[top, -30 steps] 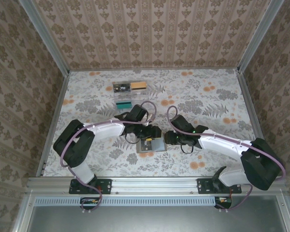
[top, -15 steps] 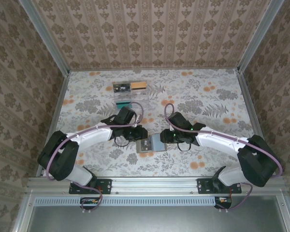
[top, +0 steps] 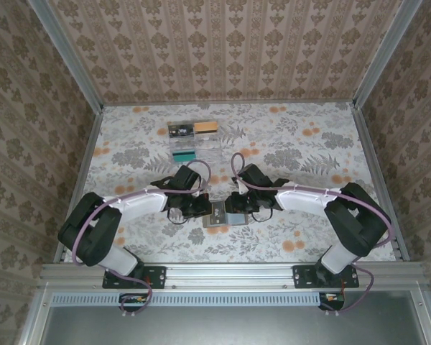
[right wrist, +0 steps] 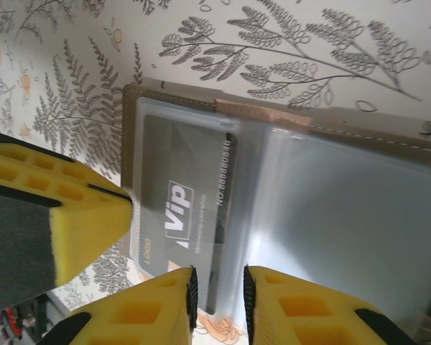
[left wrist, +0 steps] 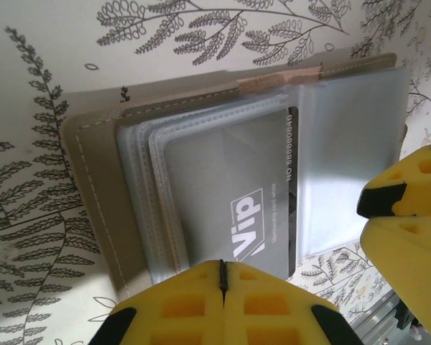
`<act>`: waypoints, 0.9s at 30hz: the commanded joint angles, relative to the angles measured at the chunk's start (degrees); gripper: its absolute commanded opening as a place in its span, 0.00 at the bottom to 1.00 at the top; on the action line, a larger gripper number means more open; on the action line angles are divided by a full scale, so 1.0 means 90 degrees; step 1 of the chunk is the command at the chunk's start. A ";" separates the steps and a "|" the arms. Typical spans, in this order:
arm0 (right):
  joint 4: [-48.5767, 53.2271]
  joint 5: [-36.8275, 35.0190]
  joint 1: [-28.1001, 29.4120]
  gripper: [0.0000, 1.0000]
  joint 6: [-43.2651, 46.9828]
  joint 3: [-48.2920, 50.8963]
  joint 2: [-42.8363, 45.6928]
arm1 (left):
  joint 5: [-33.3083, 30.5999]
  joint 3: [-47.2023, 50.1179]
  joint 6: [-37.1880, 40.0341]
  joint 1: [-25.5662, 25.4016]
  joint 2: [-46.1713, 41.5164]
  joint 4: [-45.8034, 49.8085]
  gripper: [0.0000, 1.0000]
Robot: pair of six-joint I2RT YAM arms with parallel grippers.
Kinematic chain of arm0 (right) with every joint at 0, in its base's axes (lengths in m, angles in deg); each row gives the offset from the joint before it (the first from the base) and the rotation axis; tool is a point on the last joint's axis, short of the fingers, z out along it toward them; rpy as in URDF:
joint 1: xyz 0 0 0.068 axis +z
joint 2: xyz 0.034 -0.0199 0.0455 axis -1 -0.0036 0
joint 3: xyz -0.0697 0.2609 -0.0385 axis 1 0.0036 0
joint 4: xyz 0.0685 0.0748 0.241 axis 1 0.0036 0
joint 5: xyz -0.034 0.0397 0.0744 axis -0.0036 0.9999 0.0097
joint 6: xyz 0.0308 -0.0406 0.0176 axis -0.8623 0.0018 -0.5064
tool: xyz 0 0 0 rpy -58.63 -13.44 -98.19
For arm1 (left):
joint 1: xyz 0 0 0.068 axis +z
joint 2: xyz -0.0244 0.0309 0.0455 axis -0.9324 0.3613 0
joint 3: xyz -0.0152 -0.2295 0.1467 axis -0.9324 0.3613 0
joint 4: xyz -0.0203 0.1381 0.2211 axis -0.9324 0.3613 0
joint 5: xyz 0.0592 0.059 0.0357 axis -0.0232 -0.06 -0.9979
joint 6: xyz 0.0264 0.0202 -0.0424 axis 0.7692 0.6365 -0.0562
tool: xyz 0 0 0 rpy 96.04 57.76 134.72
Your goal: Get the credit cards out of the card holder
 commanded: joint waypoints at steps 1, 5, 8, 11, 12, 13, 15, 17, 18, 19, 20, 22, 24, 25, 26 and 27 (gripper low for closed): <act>-0.0295 0.0388 0.0027 0.26 -0.0207 -0.0073 -0.0211 | -0.0087 0.0081 -0.0008 -0.0014 0.0092 0.0040 0.04; -0.0319 0.0394 0.0026 0.26 -0.0234 -0.0063 -0.0321 | -0.0118 0.0143 -0.0008 -0.0016 0.0098 0.0073 0.04; -0.0340 0.0413 0.0026 0.26 -0.0254 -0.0050 -0.0397 | -0.0121 0.0172 -0.0029 -0.0017 0.0143 0.0063 0.04; -0.0378 0.0454 0.0027 0.25 -0.0266 -0.0053 -0.0467 | -0.0142 0.0192 -0.0037 -0.0029 0.0185 0.0051 0.04; -0.0378 0.0461 0.0027 0.25 -0.0268 -0.0063 -0.0496 | -0.0148 0.0206 -0.0039 -0.0040 0.0209 0.0056 0.04; -0.0389 0.0471 0.0027 0.25 -0.0273 -0.0063 -0.0517 | -0.0141 0.0202 -0.0051 -0.0038 0.0229 0.0046 0.04; -0.0398 0.0471 0.0027 0.25 -0.0287 -0.0062 -0.0560 | -0.0141 0.0212 -0.0061 -0.0051 0.0254 0.0036 0.03; -0.0388 0.0478 0.0027 0.24 -0.0297 -0.0072 -0.0609 | -0.0140 0.0212 -0.0071 -0.0066 0.0283 0.0026 0.03; -0.0385 0.0474 0.0027 0.24 -0.0298 -0.0068 -0.0633 | -0.0143 0.0212 -0.0071 -0.0074 0.0289 0.0026 0.03; -0.0393 0.0471 0.0027 0.24 -0.0298 -0.0072 -0.0647 | -0.0147 0.0212 -0.0071 -0.0085 0.0277 0.0028 0.03; -0.0402 0.0486 0.0027 0.24 -0.0307 -0.0064 -0.0658 | -0.0148 0.0212 -0.0071 -0.0090 0.0274 0.0026 0.03; -0.0450 0.0499 0.0027 0.24 -0.0326 -0.0054 -0.0694 | -0.0140 0.0204 -0.0078 -0.0100 0.0280 0.0018 0.03; -0.0507 0.0546 0.0027 0.24 -0.0345 -0.0063 -0.0726 | -0.0149 0.0202 -0.0086 -0.0109 0.0281 0.0021 0.02; -0.0533 0.0572 0.0027 0.23 -0.0356 -0.0058 -0.0751 | -0.0147 0.0202 -0.0090 -0.0111 0.0288 0.0012 0.02; -0.0560 0.0587 0.0027 0.23 -0.0366 -0.0063 -0.0766 | -0.0147 0.0202 -0.0094 -0.0120 0.0288 0.0007 0.02; -0.0581 0.0611 0.0026 0.22 -0.0375 -0.0072 -0.0785 | -0.0147 0.0187 -0.0100 -0.0129 0.0284 0.0007 0.01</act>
